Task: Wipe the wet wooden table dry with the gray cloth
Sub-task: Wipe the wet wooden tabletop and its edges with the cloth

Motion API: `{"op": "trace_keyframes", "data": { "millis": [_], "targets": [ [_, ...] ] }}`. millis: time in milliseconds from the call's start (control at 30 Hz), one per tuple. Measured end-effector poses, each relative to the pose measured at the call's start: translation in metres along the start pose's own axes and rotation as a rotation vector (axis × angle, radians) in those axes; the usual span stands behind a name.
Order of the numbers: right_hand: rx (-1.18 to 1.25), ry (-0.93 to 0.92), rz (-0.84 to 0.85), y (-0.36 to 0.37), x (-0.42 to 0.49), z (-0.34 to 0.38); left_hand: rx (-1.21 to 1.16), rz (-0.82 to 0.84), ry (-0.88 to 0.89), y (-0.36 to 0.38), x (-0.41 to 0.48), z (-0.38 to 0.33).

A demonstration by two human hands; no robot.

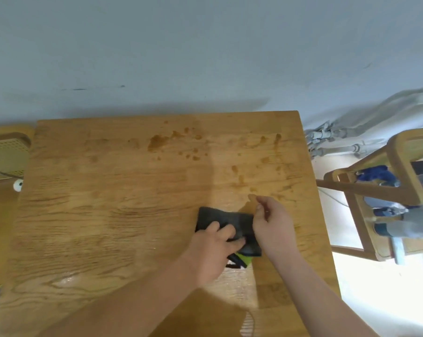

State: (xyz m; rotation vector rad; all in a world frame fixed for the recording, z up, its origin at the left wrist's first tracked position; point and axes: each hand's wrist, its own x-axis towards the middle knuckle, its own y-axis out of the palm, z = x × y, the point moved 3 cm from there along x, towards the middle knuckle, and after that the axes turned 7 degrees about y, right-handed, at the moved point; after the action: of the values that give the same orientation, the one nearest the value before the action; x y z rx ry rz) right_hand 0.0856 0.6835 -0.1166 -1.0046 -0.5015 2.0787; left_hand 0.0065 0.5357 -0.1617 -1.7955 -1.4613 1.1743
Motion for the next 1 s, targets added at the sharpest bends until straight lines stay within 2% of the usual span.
{"op": "trace_keyframes", "data": {
  "millis": [33, 67, 100, 133, 233, 267, 300, 400, 467, 500, 567, 600, 700, 767, 867, 1000],
  "targets": [
    [-0.019, 0.003, -0.005, -0.002, -0.002, -0.001, 0.04, 0.057, 0.14, 0.002, -0.006, 0.002],
    [-0.032, 0.005, -0.008, -0.004, -0.005, -0.003, 0.086, 0.098, 0.201, -0.003, -0.008, 0.008],
    [-0.036, 0.007, -0.011, -0.005, -0.009, -0.007, 0.123, 0.12, 0.176, -0.009, -0.009, 0.017],
    [-0.034, 0.008, -0.013, -0.005, -0.014, -0.009, 0.148, 0.124, 0.076, -0.013, -0.009, 0.029],
    [-0.007, -0.004, -0.001, -0.001, -0.025, -0.014, -0.018, -0.167, -0.427, -0.024, -0.014, 0.045],
    [-0.004, -0.025, 0.007, 0.003, -0.028, -0.013, -0.045, -0.23, -0.523, -0.02, -0.015, 0.038],
    [-0.01, -0.06, 0.01, 0.006, -0.031, -0.011, -0.049, -0.248, -0.544, -0.015, -0.014, 0.028],
    [-0.232, -0.238, -0.073, 0.018, -0.038, 0.0, -0.153, -0.215, -0.324, 0.004, -0.016, 0.001],
    [-0.432, -0.37, -0.127, 0.032, -0.045, 0.007, -0.336, -0.17, -0.144, 0.005, -0.026, 0.007],
    [-0.502, -0.415, -0.119, 0.04, -0.049, 0.009, -0.476, -0.166, -0.111, 0.001, -0.033, 0.014],
    [-0.629, -0.439, -0.002, 0.062, -0.057, 0.009, -0.703, -0.206, -0.205, -0.014, -0.052, 0.041],
    [-0.702, -0.434, 0.063, 0.073, -0.062, 0.006, -0.719, -0.267, -0.285, -0.023, -0.064, 0.058],
    [-0.917, -0.378, 0.154, 0.098, -0.073, -0.005, -0.378, -0.382, -0.483, -0.051, -0.11, 0.118],
    [-0.962, -0.319, 0.17, 0.109, -0.078, -0.011, -0.142, -0.275, -0.589, -0.065, -0.136, 0.152],
    [-0.935, -0.298, 0.177, 0.12, -0.077, -0.008, 0.097, -0.023, -0.689, -0.079, -0.156, 0.187],
    [-0.916, -0.366, 0.267, 0.13, -0.052, 0.024, 0.065, 0.123, -0.911, -0.092, -0.164, 0.216]
  ]
}}
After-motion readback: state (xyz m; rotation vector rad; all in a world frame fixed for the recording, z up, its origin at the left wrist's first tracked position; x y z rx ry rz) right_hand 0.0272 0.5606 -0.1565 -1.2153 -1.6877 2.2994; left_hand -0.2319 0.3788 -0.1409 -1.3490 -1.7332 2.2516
